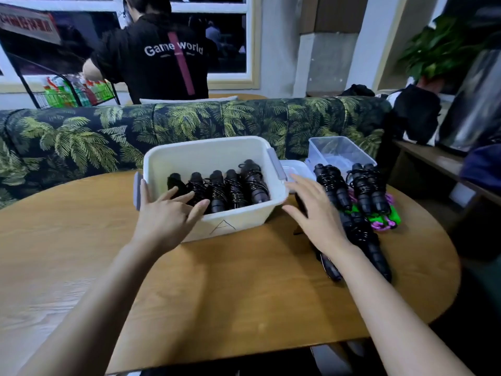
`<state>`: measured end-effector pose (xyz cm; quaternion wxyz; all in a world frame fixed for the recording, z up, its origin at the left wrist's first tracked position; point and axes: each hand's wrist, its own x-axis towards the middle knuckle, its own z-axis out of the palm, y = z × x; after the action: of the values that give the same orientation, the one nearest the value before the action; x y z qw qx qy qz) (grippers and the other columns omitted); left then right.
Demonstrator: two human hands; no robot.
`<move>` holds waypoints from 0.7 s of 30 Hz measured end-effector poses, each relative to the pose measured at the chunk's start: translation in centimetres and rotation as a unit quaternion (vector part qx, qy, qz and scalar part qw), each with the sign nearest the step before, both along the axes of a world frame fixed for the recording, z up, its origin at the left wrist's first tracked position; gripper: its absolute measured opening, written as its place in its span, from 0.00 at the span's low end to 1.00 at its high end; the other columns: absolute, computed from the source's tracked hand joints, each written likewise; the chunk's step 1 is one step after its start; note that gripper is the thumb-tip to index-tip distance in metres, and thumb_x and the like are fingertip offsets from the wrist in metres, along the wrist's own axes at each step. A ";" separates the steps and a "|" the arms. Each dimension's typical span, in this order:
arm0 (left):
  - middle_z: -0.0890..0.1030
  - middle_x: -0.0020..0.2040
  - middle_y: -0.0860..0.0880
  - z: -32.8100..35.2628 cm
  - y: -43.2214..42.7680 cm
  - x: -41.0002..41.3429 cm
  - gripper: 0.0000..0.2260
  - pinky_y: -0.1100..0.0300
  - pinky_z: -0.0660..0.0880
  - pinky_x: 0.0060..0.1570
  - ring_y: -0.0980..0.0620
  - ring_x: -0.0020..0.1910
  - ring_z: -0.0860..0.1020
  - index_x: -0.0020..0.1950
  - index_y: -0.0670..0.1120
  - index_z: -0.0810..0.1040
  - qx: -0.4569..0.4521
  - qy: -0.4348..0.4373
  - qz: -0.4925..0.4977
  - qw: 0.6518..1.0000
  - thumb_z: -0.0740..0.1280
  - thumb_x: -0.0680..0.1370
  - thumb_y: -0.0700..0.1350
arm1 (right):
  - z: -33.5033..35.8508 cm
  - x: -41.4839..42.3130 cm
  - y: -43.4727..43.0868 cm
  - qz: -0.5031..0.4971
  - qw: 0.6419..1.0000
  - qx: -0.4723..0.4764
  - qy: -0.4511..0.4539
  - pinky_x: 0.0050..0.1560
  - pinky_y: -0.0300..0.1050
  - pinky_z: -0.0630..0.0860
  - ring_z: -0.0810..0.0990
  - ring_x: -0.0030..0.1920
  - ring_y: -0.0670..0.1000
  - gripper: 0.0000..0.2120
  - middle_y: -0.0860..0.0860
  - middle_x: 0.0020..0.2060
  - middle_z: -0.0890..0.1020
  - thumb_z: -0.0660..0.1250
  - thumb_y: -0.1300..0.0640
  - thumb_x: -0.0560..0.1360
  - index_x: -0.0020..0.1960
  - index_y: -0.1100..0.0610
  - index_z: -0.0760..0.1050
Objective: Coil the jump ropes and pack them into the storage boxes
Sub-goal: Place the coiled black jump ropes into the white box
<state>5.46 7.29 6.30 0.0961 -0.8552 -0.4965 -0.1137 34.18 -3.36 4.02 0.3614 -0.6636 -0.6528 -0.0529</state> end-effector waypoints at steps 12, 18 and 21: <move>0.76 0.66 0.62 -1.1 -0.9 0.5 0.40 0.36 0.32 0.71 0.52 0.74 0.66 0.42 0.57 0.86 0.047 -0.023 -0.006 0.999 0.34 0.76 0.68 | -3.6 -0.5 -4.8 -0.305 0.892 -0.270 -0.198 0.61 0.51 0.70 0.70 0.65 0.59 0.45 0.59 0.65 0.72 0.62 0.33 0.76 0.80 0.45 0.39; 0.78 0.63 0.63 -0.9 -0.6 0.8 0.40 0.35 0.36 0.73 0.52 0.72 0.69 0.40 0.55 0.86 0.047 -0.044 -0.016 0.998 0.36 0.76 0.69 | -2.8 -0.3 -4.2 -0.277 0.898 -0.300 -0.165 0.54 0.48 0.70 0.70 0.62 0.59 0.33 0.58 0.63 0.72 0.62 0.38 0.77 0.78 0.44 0.55; 0.78 0.63 0.64 -0.8 -0.5 1.1 0.41 0.36 0.39 0.73 0.53 0.72 0.70 0.39 0.54 0.86 0.049 -0.042 -0.023 0.998 0.35 0.76 0.69 | -3.3 -0.4 -5.0 -0.268 0.930 -0.234 -0.092 0.51 0.48 0.72 0.72 0.61 0.58 0.32 0.56 0.62 0.75 0.62 0.38 0.77 0.78 0.44 0.57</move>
<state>6.55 6.80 5.47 0.1148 -0.8551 -0.4740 -0.1758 33.75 -8.39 0.70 0.1067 -0.8720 -0.4746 -0.0544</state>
